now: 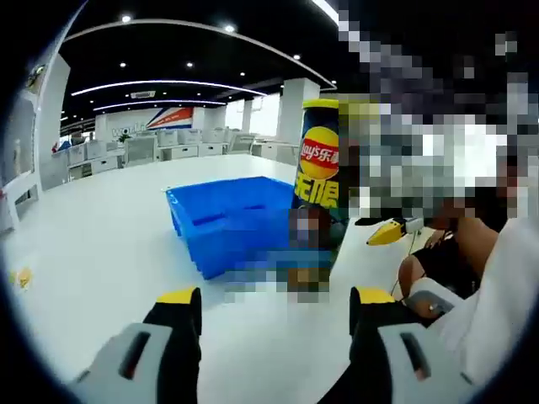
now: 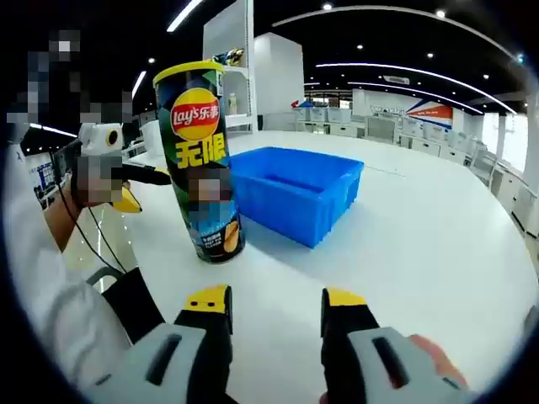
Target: Open the lid of the chip container on the table, take out the chips, place them into the box in front of the container, and close the lid
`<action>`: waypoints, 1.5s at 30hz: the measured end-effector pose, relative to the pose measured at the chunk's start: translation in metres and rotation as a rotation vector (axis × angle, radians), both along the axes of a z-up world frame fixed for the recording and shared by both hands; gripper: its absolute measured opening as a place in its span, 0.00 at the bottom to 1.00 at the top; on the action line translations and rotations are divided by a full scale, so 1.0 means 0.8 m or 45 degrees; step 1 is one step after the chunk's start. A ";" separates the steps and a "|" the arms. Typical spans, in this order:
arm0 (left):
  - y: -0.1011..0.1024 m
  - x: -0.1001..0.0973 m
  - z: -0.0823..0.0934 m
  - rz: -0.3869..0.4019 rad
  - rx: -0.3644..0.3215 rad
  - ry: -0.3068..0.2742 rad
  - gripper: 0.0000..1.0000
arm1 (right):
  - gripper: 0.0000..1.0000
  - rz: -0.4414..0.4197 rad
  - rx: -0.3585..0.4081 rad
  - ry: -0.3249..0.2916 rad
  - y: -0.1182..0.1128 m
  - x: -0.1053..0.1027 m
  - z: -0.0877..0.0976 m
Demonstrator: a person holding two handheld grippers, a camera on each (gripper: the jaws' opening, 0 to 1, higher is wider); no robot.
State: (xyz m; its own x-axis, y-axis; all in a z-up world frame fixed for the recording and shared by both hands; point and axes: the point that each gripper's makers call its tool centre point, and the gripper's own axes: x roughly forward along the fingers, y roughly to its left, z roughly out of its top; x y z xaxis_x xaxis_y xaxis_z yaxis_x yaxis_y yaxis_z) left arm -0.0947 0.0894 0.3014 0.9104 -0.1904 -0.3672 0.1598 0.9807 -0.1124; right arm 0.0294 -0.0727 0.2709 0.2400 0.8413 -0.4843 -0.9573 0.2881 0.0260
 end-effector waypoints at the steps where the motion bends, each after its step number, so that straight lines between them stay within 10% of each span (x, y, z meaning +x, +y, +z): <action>1: 0.000 0.000 -0.001 0.000 0.001 0.004 0.72 | 0.41 0.002 -0.003 -0.001 0.000 0.000 -0.001; 45: 0.003 -0.001 0.007 0.001 0.026 -0.010 0.71 | 0.43 -0.002 0.005 0.000 -0.007 0.003 -0.004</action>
State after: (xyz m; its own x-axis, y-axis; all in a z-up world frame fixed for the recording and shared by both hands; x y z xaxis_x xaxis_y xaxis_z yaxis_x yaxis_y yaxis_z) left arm -0.0956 0.0920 0.3067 0.9134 -0.1822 -0.3640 0.1598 0.9829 -0.0911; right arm 0.0315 -0.0786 0.2673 0.2416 0.8427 -0.4811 -0.9568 0.2896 0.0270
